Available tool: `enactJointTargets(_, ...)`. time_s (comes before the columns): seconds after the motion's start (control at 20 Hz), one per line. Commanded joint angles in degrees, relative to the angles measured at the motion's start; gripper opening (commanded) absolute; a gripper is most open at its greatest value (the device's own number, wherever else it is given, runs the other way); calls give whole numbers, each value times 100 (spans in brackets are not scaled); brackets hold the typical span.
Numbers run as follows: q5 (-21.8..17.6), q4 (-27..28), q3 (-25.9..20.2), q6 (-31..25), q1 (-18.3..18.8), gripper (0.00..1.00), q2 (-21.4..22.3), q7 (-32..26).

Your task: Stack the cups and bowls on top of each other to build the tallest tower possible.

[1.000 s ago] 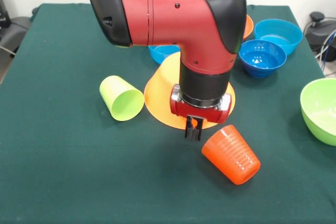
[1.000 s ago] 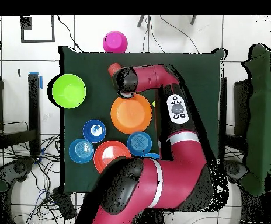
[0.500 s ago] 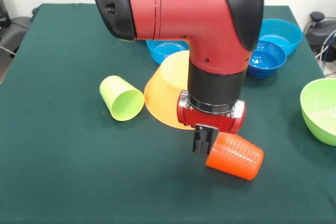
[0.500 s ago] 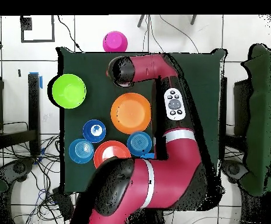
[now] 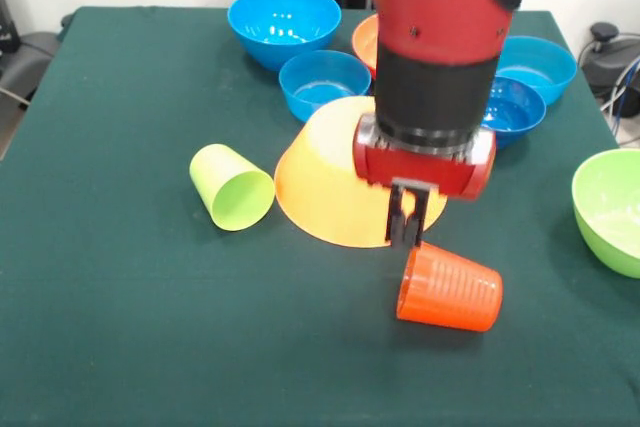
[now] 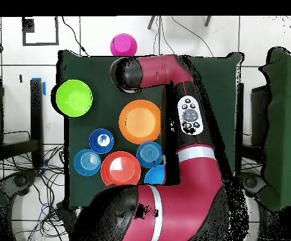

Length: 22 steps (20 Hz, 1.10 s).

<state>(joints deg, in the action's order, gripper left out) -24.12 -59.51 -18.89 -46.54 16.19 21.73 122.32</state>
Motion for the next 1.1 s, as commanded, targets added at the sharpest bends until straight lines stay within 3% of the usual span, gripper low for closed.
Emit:
enactJointTargets(0.05, 116, -1219, 304, -40, -293, 0, 697, 629)
enactJointTargets(0.35, 352, -1447, 389, -16, -345, 0, 737, 642)
enactJointTargets(0.6, 383, -1748, 442, -8, -339, 0, 784, 289)
enactJointTargets(0.85, 247, -2387, 601, 567, -308, 0, 902, 408)
enactJointTargets(1.1, 258, -2978, 650, 753, -137, 0, 1201, 250)
